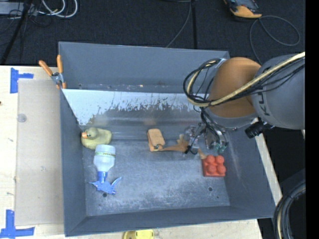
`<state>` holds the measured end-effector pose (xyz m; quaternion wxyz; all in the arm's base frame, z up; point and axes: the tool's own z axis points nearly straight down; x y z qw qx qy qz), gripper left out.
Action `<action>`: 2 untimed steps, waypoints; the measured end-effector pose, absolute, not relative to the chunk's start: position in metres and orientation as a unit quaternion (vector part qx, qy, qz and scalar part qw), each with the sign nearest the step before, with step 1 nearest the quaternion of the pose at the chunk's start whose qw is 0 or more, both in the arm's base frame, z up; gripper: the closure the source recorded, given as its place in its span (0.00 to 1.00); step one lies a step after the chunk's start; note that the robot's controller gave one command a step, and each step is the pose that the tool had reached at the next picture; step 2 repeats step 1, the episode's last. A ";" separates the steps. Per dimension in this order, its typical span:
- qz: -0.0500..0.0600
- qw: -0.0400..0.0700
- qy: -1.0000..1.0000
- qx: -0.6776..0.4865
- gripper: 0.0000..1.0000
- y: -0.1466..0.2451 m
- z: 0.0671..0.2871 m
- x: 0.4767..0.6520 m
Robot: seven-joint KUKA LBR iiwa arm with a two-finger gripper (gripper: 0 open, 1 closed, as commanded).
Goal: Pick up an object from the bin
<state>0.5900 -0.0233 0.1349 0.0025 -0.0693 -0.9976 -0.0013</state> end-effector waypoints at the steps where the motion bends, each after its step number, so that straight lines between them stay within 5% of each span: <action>1: -0.001 0.001 -0.998 -0.069 1.00 -0.023 0.144 0.591; 2: -0.001 0.001 -0.998 -0.069 1.00 -0.023 0.144 0.591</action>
Offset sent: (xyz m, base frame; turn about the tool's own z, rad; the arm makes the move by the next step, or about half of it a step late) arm 0.0000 -0.0001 0.0306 0.0000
